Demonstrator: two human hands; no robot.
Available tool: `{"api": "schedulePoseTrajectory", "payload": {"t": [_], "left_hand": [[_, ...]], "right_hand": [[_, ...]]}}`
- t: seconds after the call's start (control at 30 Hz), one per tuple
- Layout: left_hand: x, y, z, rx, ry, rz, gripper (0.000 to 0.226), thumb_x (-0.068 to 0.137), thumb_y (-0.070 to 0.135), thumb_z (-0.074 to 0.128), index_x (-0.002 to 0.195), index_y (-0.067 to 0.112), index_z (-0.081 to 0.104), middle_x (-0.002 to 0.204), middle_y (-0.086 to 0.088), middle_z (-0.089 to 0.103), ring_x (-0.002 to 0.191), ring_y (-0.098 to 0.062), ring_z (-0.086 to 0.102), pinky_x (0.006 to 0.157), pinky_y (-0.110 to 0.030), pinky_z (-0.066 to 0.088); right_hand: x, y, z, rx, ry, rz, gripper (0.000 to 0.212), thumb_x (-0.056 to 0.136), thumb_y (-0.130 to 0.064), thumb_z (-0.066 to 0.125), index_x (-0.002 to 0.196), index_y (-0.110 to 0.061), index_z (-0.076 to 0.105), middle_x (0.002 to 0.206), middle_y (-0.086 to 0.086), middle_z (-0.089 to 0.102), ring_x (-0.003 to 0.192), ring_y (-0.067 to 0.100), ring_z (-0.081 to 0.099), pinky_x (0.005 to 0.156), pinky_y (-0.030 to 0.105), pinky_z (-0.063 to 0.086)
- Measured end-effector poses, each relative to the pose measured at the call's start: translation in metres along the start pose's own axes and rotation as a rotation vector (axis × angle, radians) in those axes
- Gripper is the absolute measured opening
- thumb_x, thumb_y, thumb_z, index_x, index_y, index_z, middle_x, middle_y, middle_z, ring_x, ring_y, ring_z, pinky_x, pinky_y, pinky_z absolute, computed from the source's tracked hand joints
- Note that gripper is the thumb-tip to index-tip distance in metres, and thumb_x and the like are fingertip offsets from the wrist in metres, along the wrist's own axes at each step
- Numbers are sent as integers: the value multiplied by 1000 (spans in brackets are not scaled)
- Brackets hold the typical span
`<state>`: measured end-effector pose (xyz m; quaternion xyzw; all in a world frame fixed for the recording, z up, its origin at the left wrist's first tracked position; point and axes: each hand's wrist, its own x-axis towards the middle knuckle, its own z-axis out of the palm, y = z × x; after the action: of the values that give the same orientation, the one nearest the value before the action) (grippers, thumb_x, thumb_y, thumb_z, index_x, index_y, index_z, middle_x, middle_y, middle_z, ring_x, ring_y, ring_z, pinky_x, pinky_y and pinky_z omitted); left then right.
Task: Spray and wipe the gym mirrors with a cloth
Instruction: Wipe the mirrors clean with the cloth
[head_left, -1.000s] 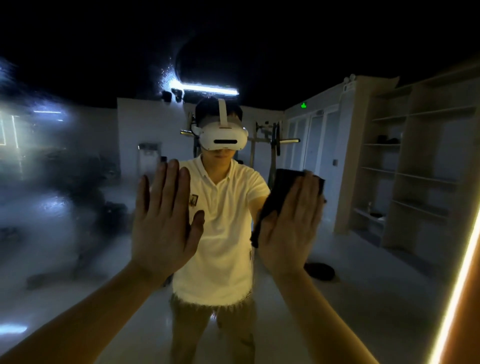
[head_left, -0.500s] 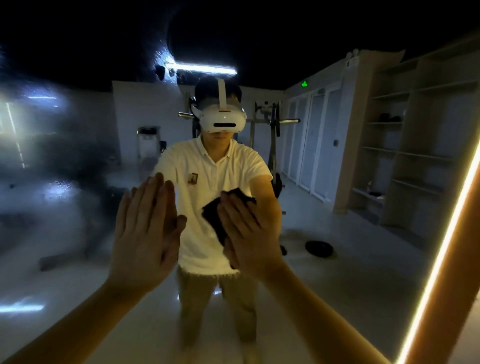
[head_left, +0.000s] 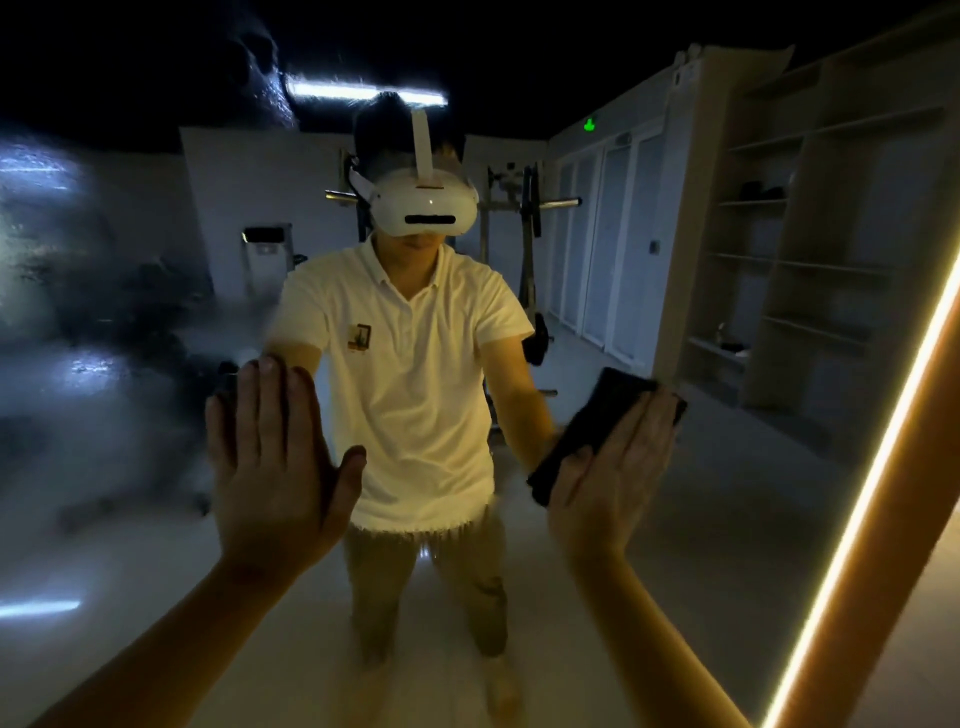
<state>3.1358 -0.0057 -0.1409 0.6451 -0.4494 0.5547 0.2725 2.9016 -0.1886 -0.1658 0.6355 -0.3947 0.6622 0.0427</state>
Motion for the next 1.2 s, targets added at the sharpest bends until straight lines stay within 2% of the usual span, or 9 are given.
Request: {"api": "schedulePoseTrajectory", "payload": {"t": [0.1,0.3,0.47,0.53,0.73,0.9,1.0,1.1,1.2], "left_hand": [[-2,-3,3,8,20,21,92,97,51,49,162,-7,19,167,-31,20,157,-46,19,126,-64,16],[-3,-5,3,-23,-8,30,81,104,48,39,159,-9,25,166,-34,21,157,-47,18,121,-71,25],[-2,-5,-4,-6,-57,38,84,102,45,46,161,-8,20,168,-31,14,159,-46,13,121,-70,23],[-1,-3,-11,-16,-87,20,86,102,47,49,162,-7,17,169,-30,12,159,-45,13,123,-69,22],[-37,10,-33,-94,-132,-11,84,100,41,59,160,-8,26,169,-29,19,158,-43,18,126,-64,20],[-80,0,-38,-59,-253,-12,89,98,50,52,159,-9,25,170,-27,16,159,-42,16,125,-65,21],[-84,-6,-33,-40,-293,35,107,93,68,53,159,-9,24,170,-28,15,158,-45,19,124,-67,23],[-87,-13,-28,-18,-306,63,117,87,77,55,161,-7,21,171,-26,11,158,-44,17,122,-68,24],[-89,-21,-26,-7,-293,89,118,87,80,52,162,-5,19,171,-26,11,159,-42,14,124,-66,22]], "right_hand": [[-38,-49,19,18,-73,-147,65,107,-37,20,158,3,20,167,23,19,158,36,13,129,51,10],[-88,-119,41,54,-189,-570,68,99,-29,43,160,-5,24,170,11,19,157,27,22,128,45,14],[-75,-81,26,-40,-304,-827,71,99,-35,50,161,-8,28,171,10,20,158,25,20,128,44,19],[-63,-48,15,-69,-312,-796,72,98,-33,53,160,-8,29,171,10,17,159,25,15,129,44,13],[-26,44,-23,-105,-232,-272,76,95,-25,52,160,1,21,167,22,21,156,37,16,130,44,9],[-42,34,-13,-37,-110,104,70,102,-22,44,159,9,17,168,26,15,157,39,12,126,59,17],[-83,-6,4,16,-122,-22,66,107,-30,34,156,11,20,165,31,18,155,46,17,124,63,20],[-116,-49,19,29,-228,-255,73,102,-34,52,158,2,22,167,22,20,157,38,15,127,54,16],[-139,-87,29,53,-340,-570,64,97,-26,64,153,-5,43,162,15,38,157,28,17,129,46,12]]}}
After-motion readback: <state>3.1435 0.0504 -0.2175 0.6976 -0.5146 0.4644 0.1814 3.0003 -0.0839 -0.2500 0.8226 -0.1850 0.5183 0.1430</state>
